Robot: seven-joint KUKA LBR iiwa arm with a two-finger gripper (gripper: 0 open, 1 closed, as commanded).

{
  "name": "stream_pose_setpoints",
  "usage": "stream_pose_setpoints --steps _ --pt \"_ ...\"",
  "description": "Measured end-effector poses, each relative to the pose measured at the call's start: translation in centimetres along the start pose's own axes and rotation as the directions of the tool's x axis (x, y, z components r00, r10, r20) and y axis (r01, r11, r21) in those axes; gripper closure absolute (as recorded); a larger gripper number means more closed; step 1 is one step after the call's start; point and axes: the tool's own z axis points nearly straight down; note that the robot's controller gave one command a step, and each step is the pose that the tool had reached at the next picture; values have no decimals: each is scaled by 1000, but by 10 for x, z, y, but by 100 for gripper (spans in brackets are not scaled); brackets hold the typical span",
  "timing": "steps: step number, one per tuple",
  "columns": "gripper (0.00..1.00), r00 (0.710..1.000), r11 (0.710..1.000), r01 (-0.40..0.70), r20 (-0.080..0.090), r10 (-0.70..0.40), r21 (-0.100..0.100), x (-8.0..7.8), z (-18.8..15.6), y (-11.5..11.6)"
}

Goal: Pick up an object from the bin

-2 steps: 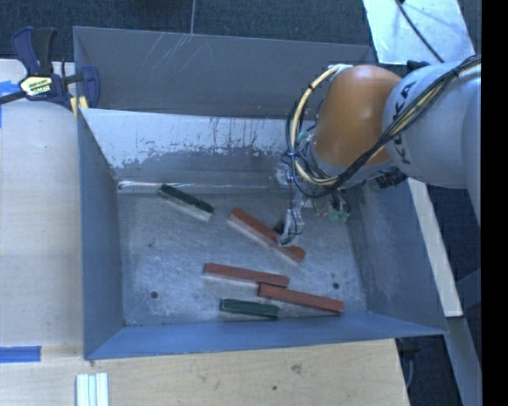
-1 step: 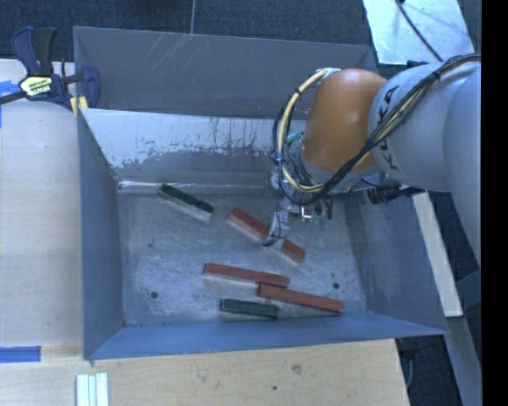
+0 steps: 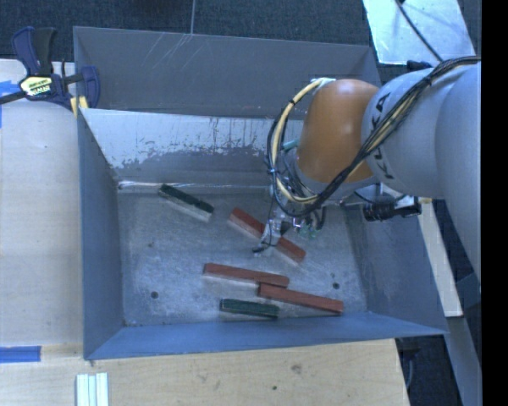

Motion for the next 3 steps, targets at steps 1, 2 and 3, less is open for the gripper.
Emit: stream_pose_setpoints --steps 1,2,3 --pt "0 991 991 -131 -1 131 1 3 32 5" --pt "0 992 992 -128 0 128 1 2 32 5" --pt "100 992 992 -127 2 127 -1 2 31 6"
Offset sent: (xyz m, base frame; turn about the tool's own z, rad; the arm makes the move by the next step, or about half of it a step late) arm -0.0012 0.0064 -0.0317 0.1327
